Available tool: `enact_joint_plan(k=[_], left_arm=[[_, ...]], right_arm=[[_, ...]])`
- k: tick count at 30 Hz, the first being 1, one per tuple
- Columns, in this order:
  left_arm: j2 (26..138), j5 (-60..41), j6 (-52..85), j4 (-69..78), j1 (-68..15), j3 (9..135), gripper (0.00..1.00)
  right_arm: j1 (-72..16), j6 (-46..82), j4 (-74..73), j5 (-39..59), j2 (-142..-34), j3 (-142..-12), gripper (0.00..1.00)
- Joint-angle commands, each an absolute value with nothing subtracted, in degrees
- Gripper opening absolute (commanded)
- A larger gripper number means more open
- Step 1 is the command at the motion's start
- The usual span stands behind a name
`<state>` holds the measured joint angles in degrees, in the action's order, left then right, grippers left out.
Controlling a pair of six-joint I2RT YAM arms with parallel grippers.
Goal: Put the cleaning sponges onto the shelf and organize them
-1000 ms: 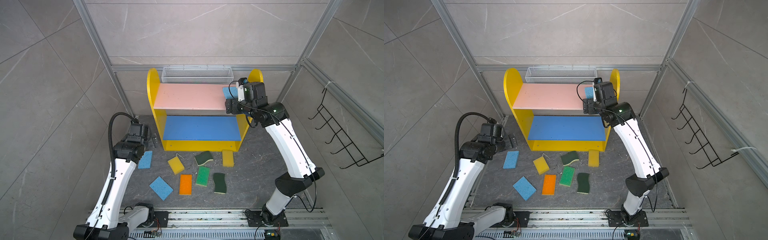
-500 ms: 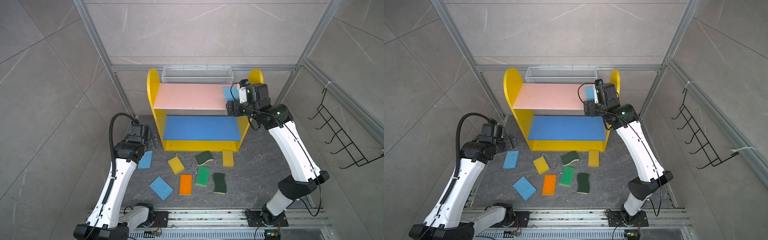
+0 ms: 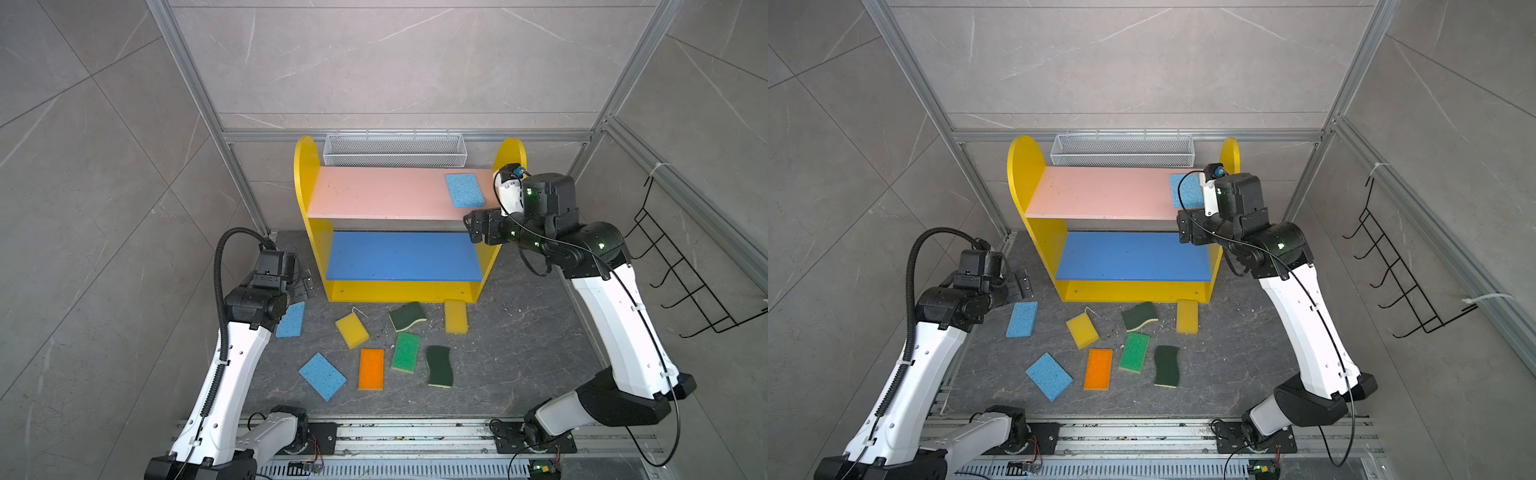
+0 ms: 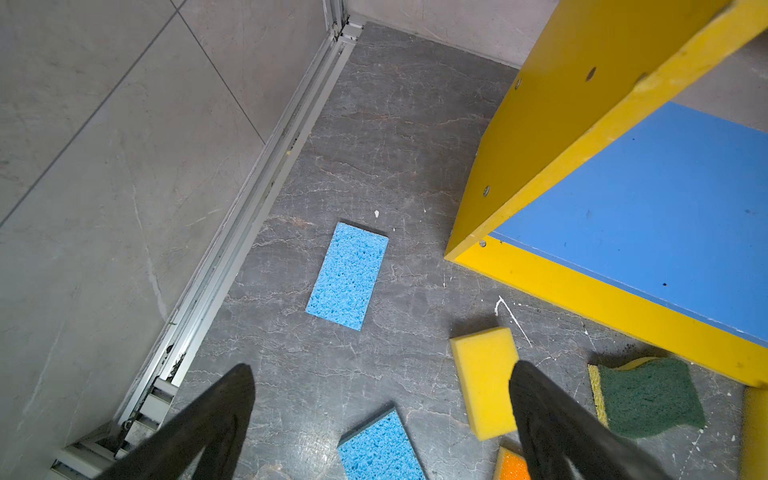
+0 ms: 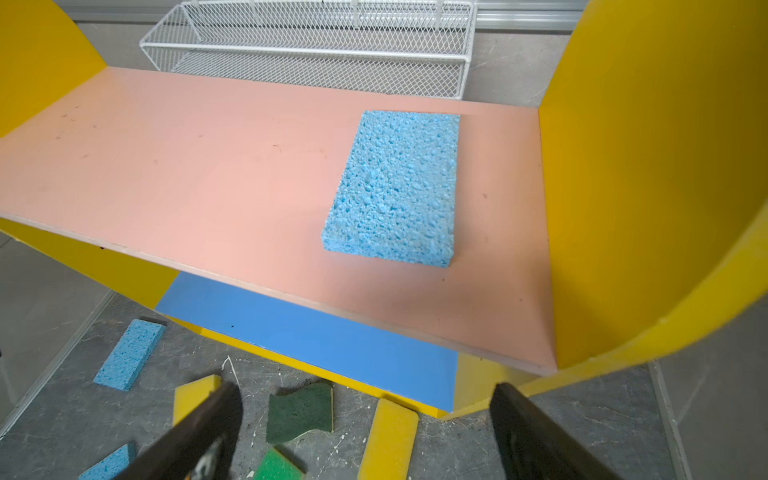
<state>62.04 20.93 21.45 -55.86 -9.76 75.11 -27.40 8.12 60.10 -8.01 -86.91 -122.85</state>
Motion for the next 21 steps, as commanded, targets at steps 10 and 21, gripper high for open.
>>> enact_joint_plan(k=[10,21], left_arm=[[59.13,21.34,21.98,-57.76,-9.93,74.08,0.98],[61.66,20.83,21.44,-56.11,-9.93,75.50,0.98]], right_arm=[[-27.50,8.11,61.52,-7.82,-87.54,-123.26,0.96],[-27.54,8.79,58.77,-10.37,-92.85,-127.07,0.97]])
